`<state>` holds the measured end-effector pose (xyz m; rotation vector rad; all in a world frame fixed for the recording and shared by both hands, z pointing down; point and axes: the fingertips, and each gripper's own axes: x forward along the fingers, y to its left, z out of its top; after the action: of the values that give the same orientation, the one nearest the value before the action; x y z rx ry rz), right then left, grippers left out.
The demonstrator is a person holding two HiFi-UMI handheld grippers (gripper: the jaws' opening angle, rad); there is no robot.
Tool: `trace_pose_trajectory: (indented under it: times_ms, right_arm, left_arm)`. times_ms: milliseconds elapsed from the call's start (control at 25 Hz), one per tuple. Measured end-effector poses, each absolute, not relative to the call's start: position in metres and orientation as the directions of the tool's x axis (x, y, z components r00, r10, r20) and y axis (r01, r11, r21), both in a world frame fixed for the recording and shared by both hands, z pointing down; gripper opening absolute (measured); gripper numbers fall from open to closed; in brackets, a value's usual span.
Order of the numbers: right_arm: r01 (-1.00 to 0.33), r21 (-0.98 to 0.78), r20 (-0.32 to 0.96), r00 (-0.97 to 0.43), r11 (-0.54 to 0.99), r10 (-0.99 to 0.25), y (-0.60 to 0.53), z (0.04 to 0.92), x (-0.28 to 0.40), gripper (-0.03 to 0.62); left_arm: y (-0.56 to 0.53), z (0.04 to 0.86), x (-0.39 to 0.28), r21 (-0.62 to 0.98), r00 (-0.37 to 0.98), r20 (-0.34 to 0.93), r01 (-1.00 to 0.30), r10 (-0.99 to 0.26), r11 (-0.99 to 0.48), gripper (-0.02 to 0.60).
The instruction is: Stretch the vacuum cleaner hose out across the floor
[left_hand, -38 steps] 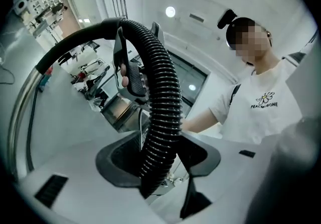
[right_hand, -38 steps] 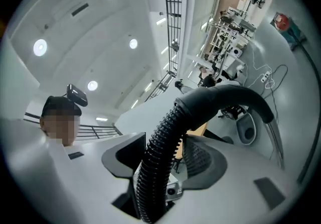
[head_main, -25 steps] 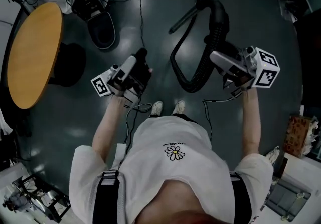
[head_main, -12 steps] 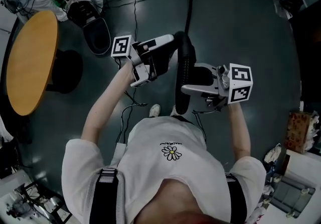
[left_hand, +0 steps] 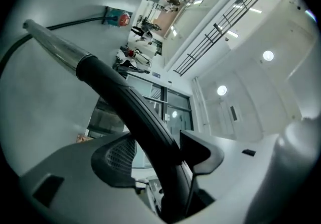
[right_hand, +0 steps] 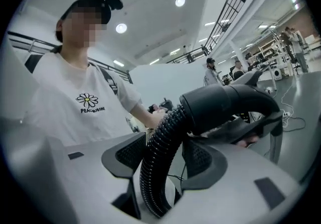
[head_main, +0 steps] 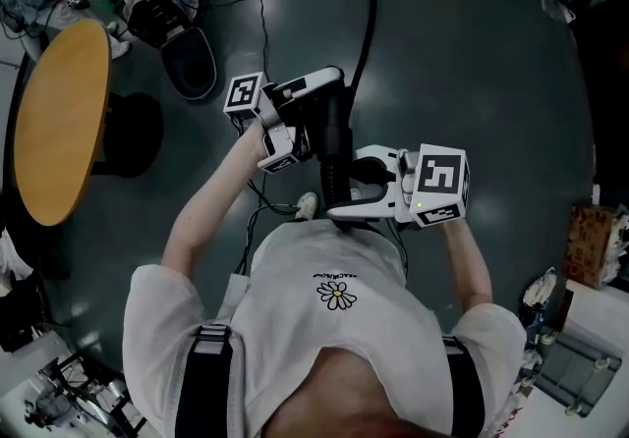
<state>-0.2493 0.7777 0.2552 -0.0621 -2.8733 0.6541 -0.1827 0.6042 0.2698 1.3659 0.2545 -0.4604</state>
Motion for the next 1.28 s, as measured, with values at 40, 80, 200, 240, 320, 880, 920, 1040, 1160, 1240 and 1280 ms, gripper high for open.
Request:
trace_pose_trajectory:
  times_ms: [40,80,200,240,320,880,920,1040,1160,1240,1280]
  right_arm:
    - [-0.001,-0.431,0.184,-0.979,0.902,0.087,0.782,0.257,-0.253,0.218]
    - [-0.005,-0.441,0.176,-0.981,0.898,0.081,0.783,0.259,-0.254,0.218]
    - [-0.032,-0.501,0.083,-0.996,0.865,0.011,0.781,0.263,-0.248,0.218]
    - [-0.035,-0.524,0.031,-0.999,0.851,-0.022,0.780,0.266,-0.246,0.218]
    - [-0.015,-0.615,-0.083,-0.993,0.789,-0.084,0.781,0.281,-0.245,0.218]
    - [0.293,-0.815,-0.422,-0.891,0.500,-0.167,0.859,0.329,-0.321,0.221]
    - [0.343,-0.814,-0.458,-0.876,0.469,-0.154,0.875,0.332,-0.328,0.229]
    - [0.377,-0.802,-0.459,-0.886,0.463,-0.072,0.929,0.337,-0.315,0.230]
    - [0.347,-0.807,-0.406,-0.914,0.478,-0.022,0.975,0.334,-0.282,0.230]
    - [0.309,-0.813,-0.394,-0.916,0.493,-0.075,0.988,0.326,-0.263,0.230]
    - [0.287,-0.816,-0.392,-0.912,0.501,-0.117,0.991,0.322,-0.258,0.230]
  left_arm:
    - [0.603,0.270,-0.182,0.876,0.880,-0.442,0.465,-0.174,0.130,0.250]
    - [0.601,0.270,-0.180,0.876,0.879,-0.446,0.468,-0.172,0.121,0.252]
    - [0.601,0.267,-0.172,0.883,0.880,-0.451,0.464,-0.147,0.074,0.256]
    - [0.603,0.265,-0.171,0.882,0.878,-0.457,0.468,-0.141,0.056,0.256]
    - [0.607,0.259,-0.172,0.873,0.867,-0.485,0.488,-0.119,0.001,0.255]
    - [0.706,0.213,-0.277,0.521,0.522,-0.852,0.853,0.044,-0.031,0.164]
    - [0.723,0.217,-0.279,0.542,0.542,-0.837,0.840,0.076,-0.016,0.161]
    - [0.782,0.231,-0.282,0.630,0.621,-0.753,0.776,0.216,-0.035,0.155]
    - [0.839,0.229,-0.280,0.660,0.657,-0.682,0.742,0.323,-0.115,0.146]
    - [0.862,0.223,-0.284,0.648,0.665,-0.667,0.741,0.337,-0.179,0.144]
    - [0.868,0.220,-0.287,0.650,0.677,-0.658,0.732,0.331,-0.204,0.144]
